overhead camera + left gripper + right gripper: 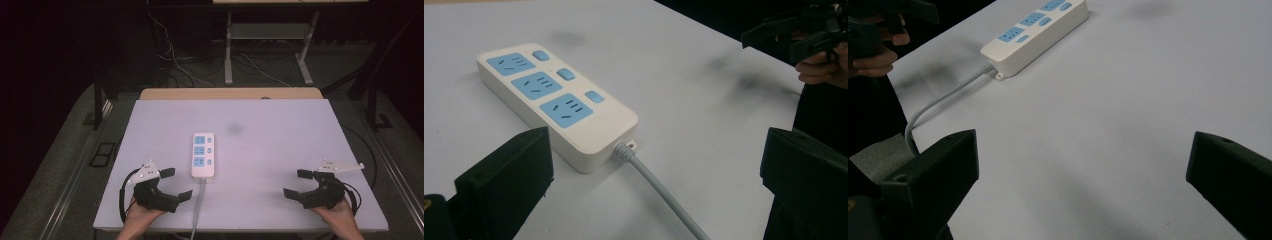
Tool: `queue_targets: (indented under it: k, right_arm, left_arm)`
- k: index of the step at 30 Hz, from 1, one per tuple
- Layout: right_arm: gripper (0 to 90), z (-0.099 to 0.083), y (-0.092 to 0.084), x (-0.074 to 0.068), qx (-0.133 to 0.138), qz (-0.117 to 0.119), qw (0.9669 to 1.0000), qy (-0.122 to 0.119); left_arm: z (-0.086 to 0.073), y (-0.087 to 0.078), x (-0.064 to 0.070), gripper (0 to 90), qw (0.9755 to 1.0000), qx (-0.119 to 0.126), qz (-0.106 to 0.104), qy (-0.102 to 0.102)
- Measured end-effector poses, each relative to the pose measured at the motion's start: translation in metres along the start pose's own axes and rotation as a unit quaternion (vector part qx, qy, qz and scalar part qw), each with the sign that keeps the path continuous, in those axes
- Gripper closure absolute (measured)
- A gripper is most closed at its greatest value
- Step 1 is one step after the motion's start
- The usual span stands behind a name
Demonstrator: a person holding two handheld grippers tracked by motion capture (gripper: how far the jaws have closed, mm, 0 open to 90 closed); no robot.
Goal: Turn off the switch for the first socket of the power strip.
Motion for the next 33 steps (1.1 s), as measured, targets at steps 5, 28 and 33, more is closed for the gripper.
queue_targets:
  k: [5,28,33]
  right_arm:
    - [0.3,0.0,-0.002,0.001,0.001,-0.003,1.0,0.001]
    - [0.3,-0.001,-0.005,0.004,0.001,-0.008,1.0,0.003]
    - [0.3,-0.001,-0.004,0.004,0.0,-0.008,1.0,0.001]
  left_arm:
    - [0.006,0.0,0.001,0.5,1.0,-0.001,0.002,0.009]
    - [0.043,0.011,-0.011,0.7,0.998,-0.055,-0.01,0.029]
    - [0.043,0.016,-0.014,0.8,0.9974,-0.066,-0.014,0.028]
Point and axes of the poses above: each handheld gripper's, and its own axes: y roughly forward along the jaws, z roughly out of its top, x roughly to its right, the point moved 8 cm from there along y, roughly forward along the jaws, and after that the axes turned 5 degrees about -z, right-handed, at the moved point
